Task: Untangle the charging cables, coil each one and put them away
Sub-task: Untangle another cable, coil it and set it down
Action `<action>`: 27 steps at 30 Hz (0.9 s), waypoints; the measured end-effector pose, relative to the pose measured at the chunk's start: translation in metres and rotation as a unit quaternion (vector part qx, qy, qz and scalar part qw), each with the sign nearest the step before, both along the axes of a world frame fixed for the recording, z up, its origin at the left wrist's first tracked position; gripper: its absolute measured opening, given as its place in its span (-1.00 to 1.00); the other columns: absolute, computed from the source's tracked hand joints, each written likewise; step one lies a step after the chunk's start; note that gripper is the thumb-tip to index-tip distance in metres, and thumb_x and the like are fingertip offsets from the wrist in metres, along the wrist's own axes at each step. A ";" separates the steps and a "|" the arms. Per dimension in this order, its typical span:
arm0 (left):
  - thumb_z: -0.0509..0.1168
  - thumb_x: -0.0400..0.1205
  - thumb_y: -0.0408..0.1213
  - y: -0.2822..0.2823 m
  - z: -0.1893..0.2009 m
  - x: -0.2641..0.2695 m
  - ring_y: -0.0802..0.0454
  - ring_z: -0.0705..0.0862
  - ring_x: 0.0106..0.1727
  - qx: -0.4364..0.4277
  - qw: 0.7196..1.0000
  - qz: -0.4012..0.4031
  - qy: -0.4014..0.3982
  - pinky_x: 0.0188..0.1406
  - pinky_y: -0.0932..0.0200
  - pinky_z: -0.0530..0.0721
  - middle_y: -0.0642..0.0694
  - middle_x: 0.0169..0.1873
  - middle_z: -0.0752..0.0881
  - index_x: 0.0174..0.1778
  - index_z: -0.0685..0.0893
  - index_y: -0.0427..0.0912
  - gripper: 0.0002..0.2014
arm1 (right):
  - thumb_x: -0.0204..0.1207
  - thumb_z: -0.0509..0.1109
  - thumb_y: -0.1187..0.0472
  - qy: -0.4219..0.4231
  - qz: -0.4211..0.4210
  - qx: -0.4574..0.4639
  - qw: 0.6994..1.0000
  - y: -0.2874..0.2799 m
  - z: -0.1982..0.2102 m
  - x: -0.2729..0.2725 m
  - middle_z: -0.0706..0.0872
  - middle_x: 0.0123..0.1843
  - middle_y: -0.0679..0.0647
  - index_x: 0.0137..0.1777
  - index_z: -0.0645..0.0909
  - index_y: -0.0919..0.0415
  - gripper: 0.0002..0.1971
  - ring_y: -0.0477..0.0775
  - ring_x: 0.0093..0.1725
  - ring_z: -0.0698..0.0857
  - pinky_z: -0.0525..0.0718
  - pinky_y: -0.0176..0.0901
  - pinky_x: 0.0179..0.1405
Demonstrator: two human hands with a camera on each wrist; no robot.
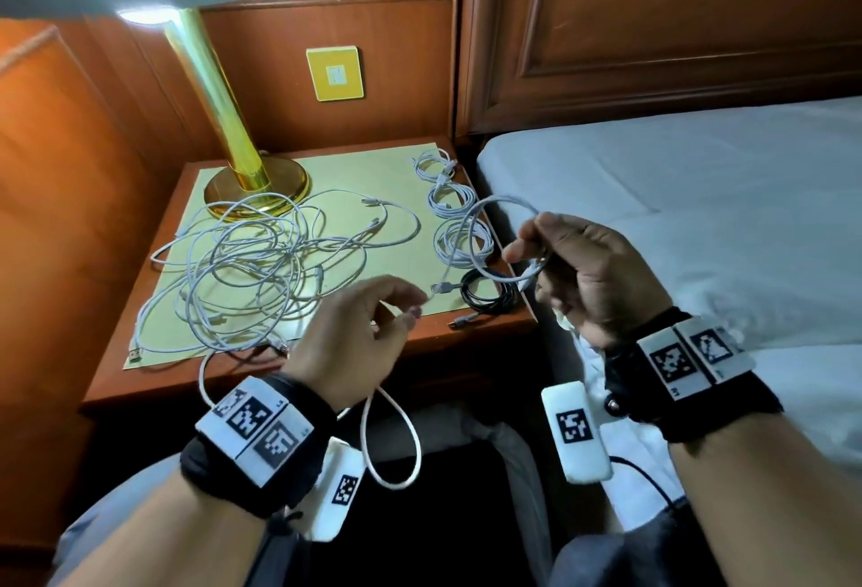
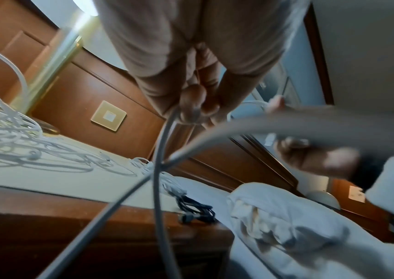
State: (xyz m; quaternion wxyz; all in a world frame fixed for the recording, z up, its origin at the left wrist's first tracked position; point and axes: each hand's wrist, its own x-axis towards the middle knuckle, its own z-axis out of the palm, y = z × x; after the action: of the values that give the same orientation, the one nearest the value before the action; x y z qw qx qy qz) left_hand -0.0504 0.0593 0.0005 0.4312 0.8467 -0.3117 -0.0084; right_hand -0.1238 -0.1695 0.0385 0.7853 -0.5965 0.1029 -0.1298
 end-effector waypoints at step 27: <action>0.41 0.62 -0.38 -0.002 0.005 -0.014 -0.03 0.62 -0.36 -0.083 0.947 -0.177 0.256 -0.24 -0.14 0.76 -0.08 -0.30 0.65 0.06 0.56 -0.25 -0.83 | 0.60 0.45 0.21 0.050 0.144 -0.266 0.952 -0.008 -0.002 -0.009 0.53 -0.48 -0.08 -0.11 0.56 0.46 -0.73 -0.22 -0.53 0.46 0.40 -0.46 -0.52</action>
State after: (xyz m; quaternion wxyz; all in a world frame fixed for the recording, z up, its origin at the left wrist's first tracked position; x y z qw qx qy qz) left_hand -0.0648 0.0577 0.0055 0.5571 0.7080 -0.3358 -0.2749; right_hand -0.1329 -0.1779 0.0369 0.6027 -0.7978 0.0169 -0.0078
